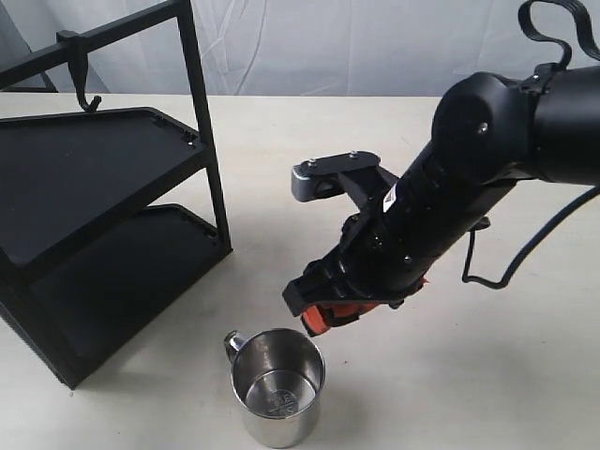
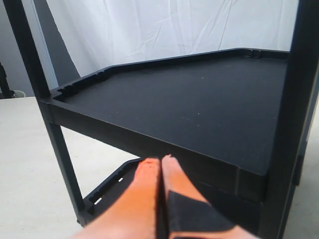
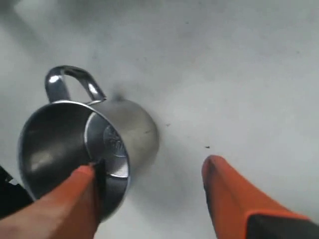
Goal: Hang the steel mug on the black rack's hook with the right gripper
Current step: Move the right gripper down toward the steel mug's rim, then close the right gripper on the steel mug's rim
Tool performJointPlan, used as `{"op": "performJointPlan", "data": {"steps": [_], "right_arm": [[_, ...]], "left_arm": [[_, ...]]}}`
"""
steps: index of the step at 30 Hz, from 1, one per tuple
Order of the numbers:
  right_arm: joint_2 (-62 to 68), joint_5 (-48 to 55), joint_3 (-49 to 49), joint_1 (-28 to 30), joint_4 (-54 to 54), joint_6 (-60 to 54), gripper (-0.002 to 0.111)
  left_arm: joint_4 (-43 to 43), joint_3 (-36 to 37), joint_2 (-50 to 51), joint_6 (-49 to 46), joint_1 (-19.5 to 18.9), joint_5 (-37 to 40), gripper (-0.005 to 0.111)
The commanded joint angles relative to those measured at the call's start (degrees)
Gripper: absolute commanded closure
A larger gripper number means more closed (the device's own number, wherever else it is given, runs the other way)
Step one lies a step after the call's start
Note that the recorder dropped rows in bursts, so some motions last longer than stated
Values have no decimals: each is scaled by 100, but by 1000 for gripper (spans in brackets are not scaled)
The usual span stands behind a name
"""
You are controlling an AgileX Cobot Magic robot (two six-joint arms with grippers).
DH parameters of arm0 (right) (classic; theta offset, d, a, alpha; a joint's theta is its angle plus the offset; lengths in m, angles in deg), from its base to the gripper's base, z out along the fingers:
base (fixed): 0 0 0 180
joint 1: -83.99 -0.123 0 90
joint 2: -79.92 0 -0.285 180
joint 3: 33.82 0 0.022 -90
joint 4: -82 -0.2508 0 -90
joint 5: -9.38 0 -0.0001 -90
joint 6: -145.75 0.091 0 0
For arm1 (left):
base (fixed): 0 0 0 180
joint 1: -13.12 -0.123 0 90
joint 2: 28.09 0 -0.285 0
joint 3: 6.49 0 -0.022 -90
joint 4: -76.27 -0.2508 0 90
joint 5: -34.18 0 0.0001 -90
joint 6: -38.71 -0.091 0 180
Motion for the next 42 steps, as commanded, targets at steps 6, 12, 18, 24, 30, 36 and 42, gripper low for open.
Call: {"op": "performJointPlan", "data": {"steps": [6, 12, 18, 24, 30, 36, 42], "right_arm": [[375, 282, 250, -431, -68, 157, 52], [623, 293, 250, -628, -63, 157, 52], [790, 305, 250, -662, -63, 157, 56], [780, 339, 250, -662, -63, 157, 92], [780, 349, 250, -662, -63, 157, 109], [766, 174, 250, -662, -140, 157, 109], [429, -323, 340, -662, -345, 132, 109]], "left_arm": [[-13, 2, -16, 0, 32, -2, 105], [-13, 2, -16, 0, 32, -2, 105], [-13, 2, -16, 0, 32, -2, 105], [-13, 2, -16, 0, 32, -2, 105], [-13, 2, -16, 0, 32, -2, 105], [-13, 2, -16, 0, 32, -2, 105], [-13, 2, -16, 0, 32, -2, 105]]}}
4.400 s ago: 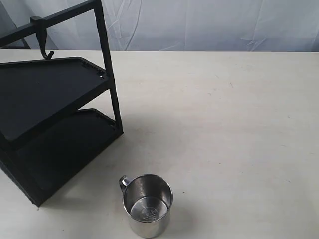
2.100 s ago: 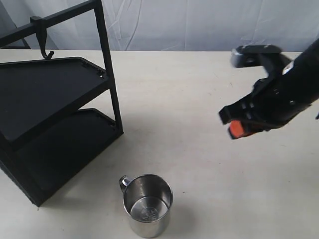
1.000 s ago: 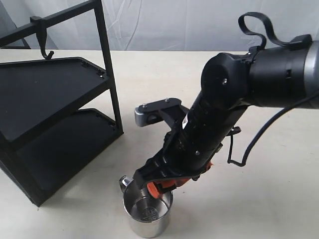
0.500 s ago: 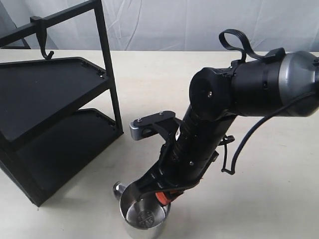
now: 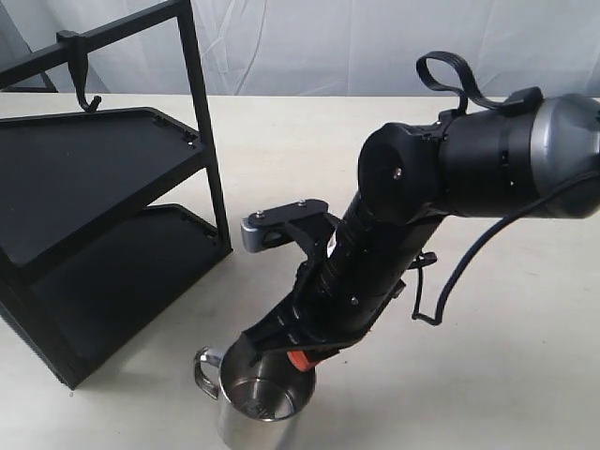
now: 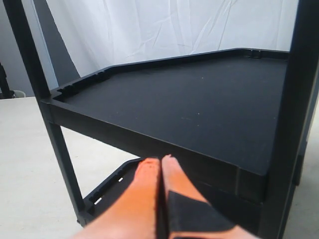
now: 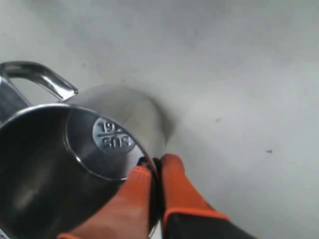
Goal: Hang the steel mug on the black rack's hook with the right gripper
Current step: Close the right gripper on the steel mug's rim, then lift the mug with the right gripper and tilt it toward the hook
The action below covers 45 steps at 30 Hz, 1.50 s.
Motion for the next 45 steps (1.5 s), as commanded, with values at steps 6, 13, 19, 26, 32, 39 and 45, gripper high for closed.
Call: {"op": "performJointPlan", "data": {"steps": [6, 13, 19, 26, 32, 39, 45], "right_arm": [[-715, -1090, 174, -7, -140, 38, 109], [-1065, -1954, 174, -7, 892, 895, 109], [-1342, -2475, 174, -7, 2211, 2141, 109], [-1499, -2800, 273, -7, 3115, 2869, 109], [-1511, -2733, 532, -7, 3284, 2897, 109], [-1616, -2637, 571, -7, 3362, 2919, 109], [-1616, -2921, 571, -119, 3336, 3142, 109]], "left_arm": [[-13, 2, -16, 0, 32, -2, 105], [-13, 2, -16, 0, 32, -2, 105], [-13, 2, -16, 0, 32, -2, 105], [-13, 2, -16, 0, 32, -2, 105], [-13, 2, -16, 0, 32, -2, 105], [-13, 2, -16, 0, 32, -2, 105], [-13, 2, -16, 0, 32, -2, 105]]}}
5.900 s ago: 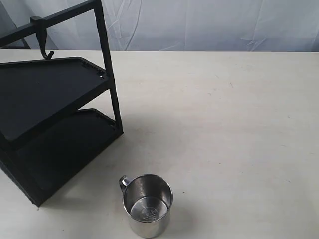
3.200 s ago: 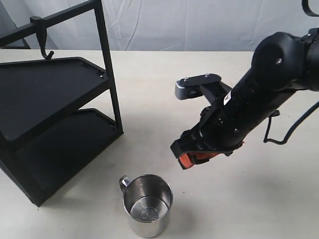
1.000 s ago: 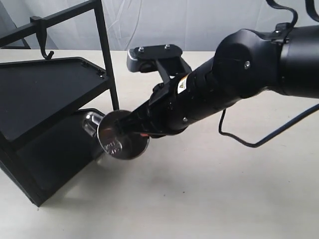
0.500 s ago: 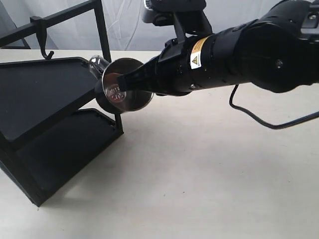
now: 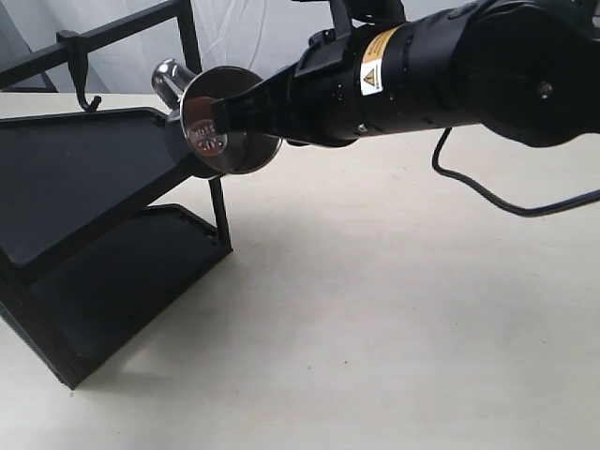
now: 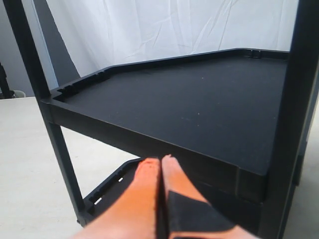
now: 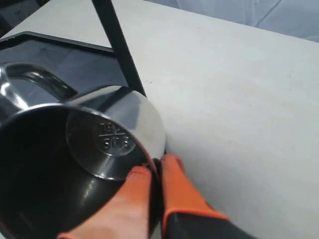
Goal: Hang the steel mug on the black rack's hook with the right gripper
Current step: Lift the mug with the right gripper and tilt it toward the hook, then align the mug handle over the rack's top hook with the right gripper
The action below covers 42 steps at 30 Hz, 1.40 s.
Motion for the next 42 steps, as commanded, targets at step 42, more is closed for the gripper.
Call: {"op": "performJointPlan", "data": {"steps": [42], "right_arm": [[679, 4456, 624, 1659, -8192, -6699, 109]], "left_arm": [[-13, 2, -16, 0, 32, -2, 105]]}}
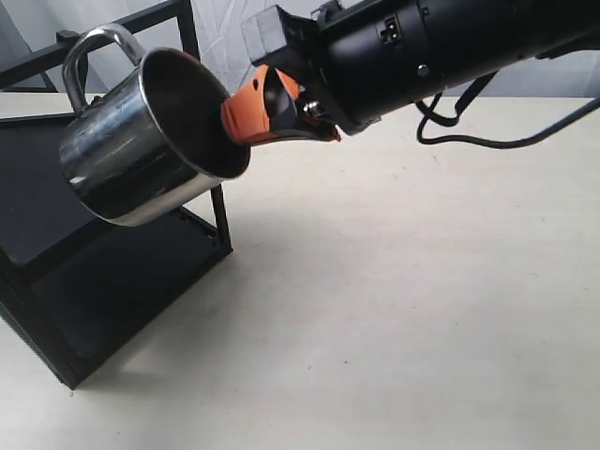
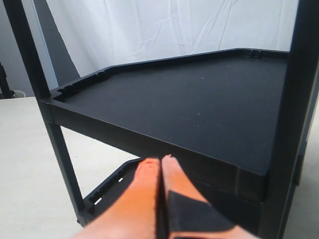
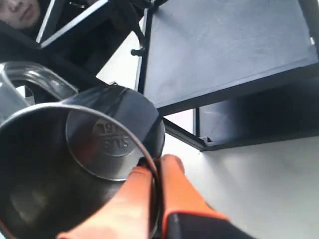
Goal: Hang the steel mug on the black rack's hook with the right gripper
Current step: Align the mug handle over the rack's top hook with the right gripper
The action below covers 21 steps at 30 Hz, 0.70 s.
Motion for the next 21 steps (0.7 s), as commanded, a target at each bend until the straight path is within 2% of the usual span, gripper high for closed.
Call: {"op": "performJointPlan", "data": {"steps": [1, 12, 21], "right_arm": [[576, 820, 35, 89, -1108, -849, 109], [1401, 1201, 35, 119, -1917, -1387, 109], [1520, 1038, 35, 478, -2049, -1387, 109]], "left_arm": [[-13, 2, -16, 0, 32, -2, 105], [-13, 2, -16, 0, 32, -2, 105], [-13, 2, -16, 0, 32, -2, 105]]}}
